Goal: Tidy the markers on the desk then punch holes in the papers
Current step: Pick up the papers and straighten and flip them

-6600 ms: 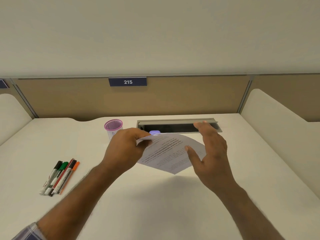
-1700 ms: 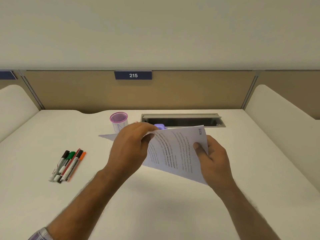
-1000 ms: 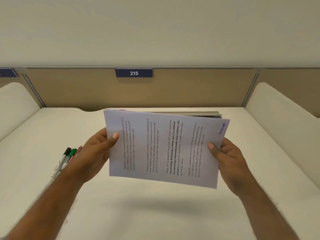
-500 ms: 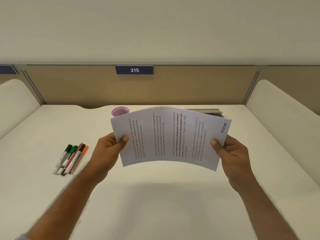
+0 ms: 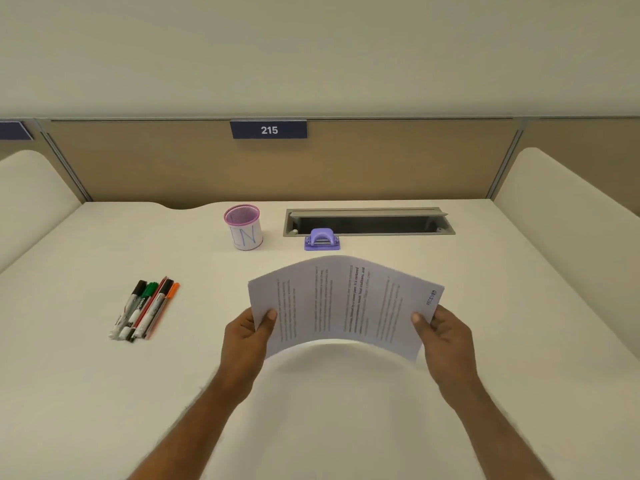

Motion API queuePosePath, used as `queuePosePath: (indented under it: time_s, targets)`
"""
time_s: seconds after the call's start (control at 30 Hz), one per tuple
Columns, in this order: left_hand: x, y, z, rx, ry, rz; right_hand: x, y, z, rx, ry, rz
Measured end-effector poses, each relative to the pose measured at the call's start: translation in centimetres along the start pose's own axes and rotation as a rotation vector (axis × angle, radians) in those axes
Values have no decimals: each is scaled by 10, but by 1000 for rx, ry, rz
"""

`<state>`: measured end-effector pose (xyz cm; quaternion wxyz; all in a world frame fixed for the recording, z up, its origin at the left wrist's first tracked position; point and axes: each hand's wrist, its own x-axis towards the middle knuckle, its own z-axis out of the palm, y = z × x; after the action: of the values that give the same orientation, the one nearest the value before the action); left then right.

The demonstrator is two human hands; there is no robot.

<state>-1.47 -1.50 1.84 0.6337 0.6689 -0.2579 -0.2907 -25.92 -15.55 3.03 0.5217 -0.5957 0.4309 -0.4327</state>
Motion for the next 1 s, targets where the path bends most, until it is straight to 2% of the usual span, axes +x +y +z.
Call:
queuePosePath:
  time_s: [0.13,0.27,0.4,0.57,1.0]
  targets:
    - [0,-5,-1,6,-21,-48,-5,4,3,-18,-27,0]
    - [-1,-7,-2,-4,5,-17,-7,5,3,-34,-13,-69]
    - [-3,-13,3,25,-93,-65,-5,12,5,-97,-86,-54]
    - [-3,-8,6,21,-38,-33,1,13,1,-77,-32,-70]
    - [2,-15,7,45,-58,-40,2,30,2,-131,-13,-79]
